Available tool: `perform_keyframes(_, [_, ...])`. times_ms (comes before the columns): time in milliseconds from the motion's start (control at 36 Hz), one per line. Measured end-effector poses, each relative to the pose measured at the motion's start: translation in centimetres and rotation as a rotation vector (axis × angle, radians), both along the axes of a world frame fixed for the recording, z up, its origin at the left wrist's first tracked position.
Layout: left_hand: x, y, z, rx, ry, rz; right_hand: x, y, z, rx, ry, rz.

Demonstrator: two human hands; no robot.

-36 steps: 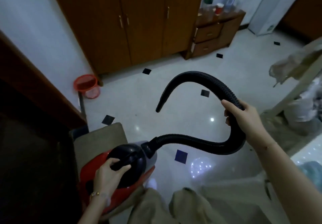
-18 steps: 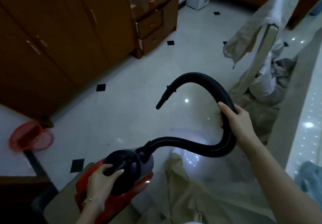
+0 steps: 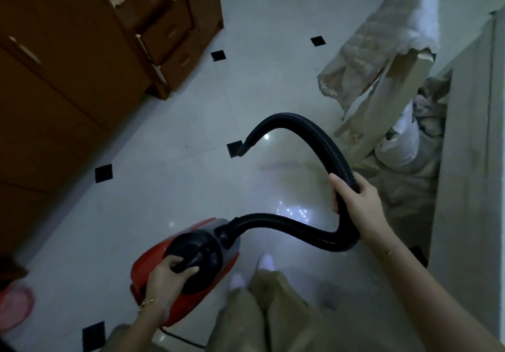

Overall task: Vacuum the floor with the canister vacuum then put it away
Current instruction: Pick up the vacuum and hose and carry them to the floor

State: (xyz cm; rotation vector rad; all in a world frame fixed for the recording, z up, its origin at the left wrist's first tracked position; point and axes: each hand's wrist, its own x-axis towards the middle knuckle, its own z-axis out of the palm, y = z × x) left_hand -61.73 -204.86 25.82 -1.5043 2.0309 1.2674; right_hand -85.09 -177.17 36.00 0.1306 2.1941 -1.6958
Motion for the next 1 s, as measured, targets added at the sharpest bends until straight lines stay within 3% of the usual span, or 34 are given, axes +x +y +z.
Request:
perform_keyframes(389, [-18.4,-3.8,-20.5,0.064,-0.168,-0.607,-9.0,-4.0,-14.1,0.174,-0.047,-0.069])
perform_keyframes(583, [-25.0,-2.3,-29.3,0.082,-0.171,-0.659,-12.6,-3.9,-21.8,0.231,-0.035,-0.089])
perform_keyframes(833, [-29.8,2.1,-36.0,0.150,-0.182,-0.621,-15.5,-2.4,-28.0,0.290,-0.011,-0.078])
perform_keyframes(1000, [-30.3,3.1,-38.4,0.050,-0.249,-0.927,-15.2,0.2,-29.9,0.303,-0.066,-0.140])
